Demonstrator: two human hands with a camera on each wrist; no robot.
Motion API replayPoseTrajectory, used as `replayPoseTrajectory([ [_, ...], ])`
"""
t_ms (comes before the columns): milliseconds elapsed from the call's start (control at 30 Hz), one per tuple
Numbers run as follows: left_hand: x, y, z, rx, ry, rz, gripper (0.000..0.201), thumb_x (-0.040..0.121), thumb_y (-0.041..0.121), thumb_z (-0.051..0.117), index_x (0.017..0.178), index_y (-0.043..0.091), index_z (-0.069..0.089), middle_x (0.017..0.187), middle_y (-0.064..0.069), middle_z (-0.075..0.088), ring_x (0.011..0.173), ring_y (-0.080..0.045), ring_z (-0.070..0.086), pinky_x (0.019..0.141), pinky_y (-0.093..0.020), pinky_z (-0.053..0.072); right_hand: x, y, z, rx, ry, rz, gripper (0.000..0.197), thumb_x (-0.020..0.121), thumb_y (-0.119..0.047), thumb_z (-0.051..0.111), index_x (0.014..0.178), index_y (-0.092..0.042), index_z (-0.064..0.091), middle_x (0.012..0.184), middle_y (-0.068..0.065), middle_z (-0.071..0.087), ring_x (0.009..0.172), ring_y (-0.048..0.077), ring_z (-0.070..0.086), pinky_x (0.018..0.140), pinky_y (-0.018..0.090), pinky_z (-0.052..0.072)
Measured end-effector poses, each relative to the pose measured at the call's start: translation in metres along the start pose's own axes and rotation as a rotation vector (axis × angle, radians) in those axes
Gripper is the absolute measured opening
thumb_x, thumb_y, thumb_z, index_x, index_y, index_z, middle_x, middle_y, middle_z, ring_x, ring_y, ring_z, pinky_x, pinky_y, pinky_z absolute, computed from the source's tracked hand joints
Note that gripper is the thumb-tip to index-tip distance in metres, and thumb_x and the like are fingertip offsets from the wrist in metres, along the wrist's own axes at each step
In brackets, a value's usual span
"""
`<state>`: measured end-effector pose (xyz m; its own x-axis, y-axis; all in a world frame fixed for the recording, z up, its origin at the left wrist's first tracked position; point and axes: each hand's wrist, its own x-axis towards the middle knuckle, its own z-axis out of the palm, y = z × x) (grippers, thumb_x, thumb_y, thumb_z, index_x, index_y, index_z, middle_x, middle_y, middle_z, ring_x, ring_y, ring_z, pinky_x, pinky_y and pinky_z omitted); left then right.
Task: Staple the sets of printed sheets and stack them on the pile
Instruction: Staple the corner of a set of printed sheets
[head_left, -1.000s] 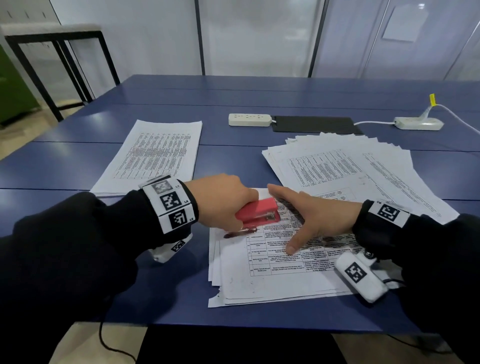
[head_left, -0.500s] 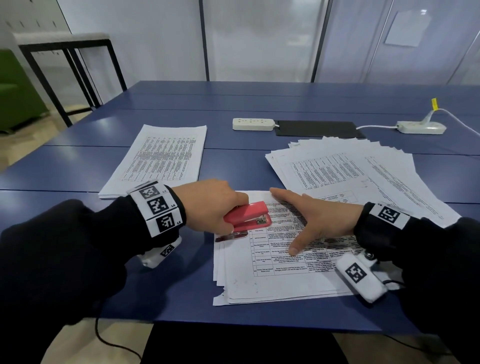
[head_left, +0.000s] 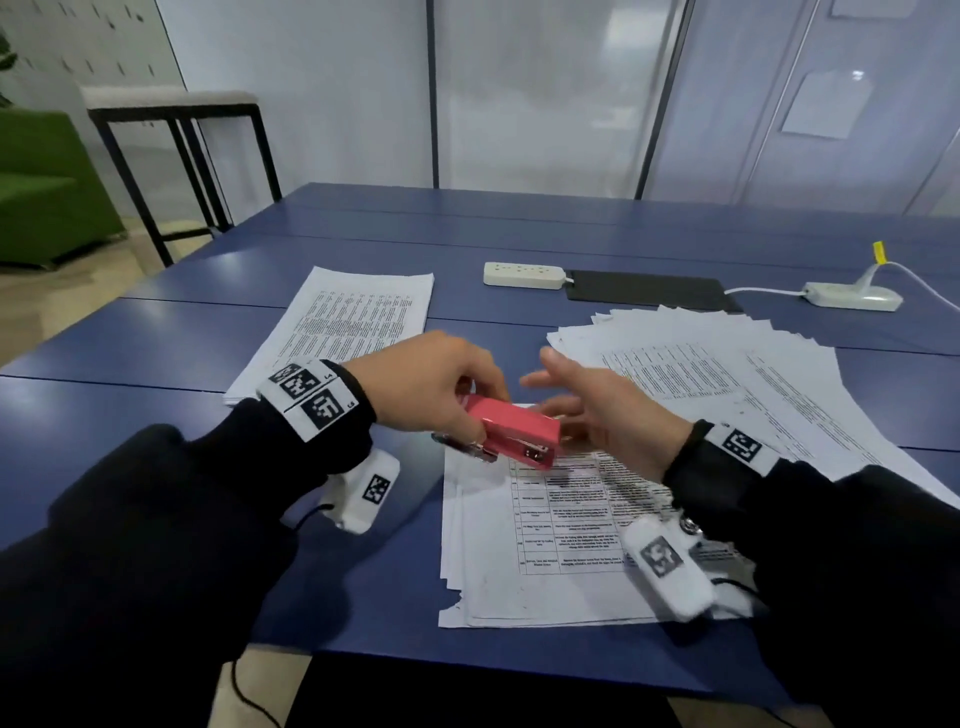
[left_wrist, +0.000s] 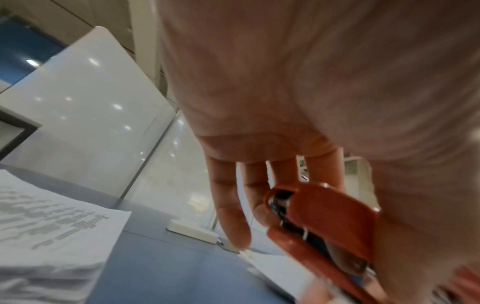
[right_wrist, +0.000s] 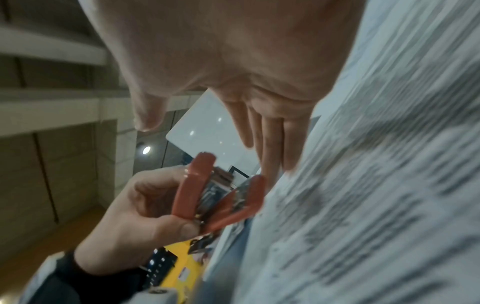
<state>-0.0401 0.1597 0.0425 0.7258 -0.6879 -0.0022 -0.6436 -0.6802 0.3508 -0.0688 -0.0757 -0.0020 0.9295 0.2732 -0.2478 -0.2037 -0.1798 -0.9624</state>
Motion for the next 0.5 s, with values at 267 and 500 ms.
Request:
replayPoseTrajectory([
  [267,0.015,-0.020,0.027,-0.803,0.230,-0.174,0.038,0.078,0.021,0.089,0.114,0.027,0.076,0.110,-0.005,0.075,0.100,-0.020,0.074,0.093,-0.044,0.061,0.020,0.020,0.023,0.367,0.044,-0.045,0.043,0.096,-0.048,0.060,0.108,-0.008,0.067,0.085,0.017,0.058,0.054,0.020,0.048,0.044,0.026,0.028],
  [500,0.025,-0.017,0.054,-1.225,0.179,-0.338,0.027,0.091,0.011,0.075,0.114,-0.002,0.071,0.108,-0.017,0.078,0.090,-0.025,0.076,0.075,-0.037,0.064,0.030,0.032,0.019,0.470,0.140,-0.179,0.044,0.088,-0.042,0.074,0.114,-0.008,0.062,0.088,0.013,0.063,0.059,0.019,0.050,0.048,0.029,0.036],
])
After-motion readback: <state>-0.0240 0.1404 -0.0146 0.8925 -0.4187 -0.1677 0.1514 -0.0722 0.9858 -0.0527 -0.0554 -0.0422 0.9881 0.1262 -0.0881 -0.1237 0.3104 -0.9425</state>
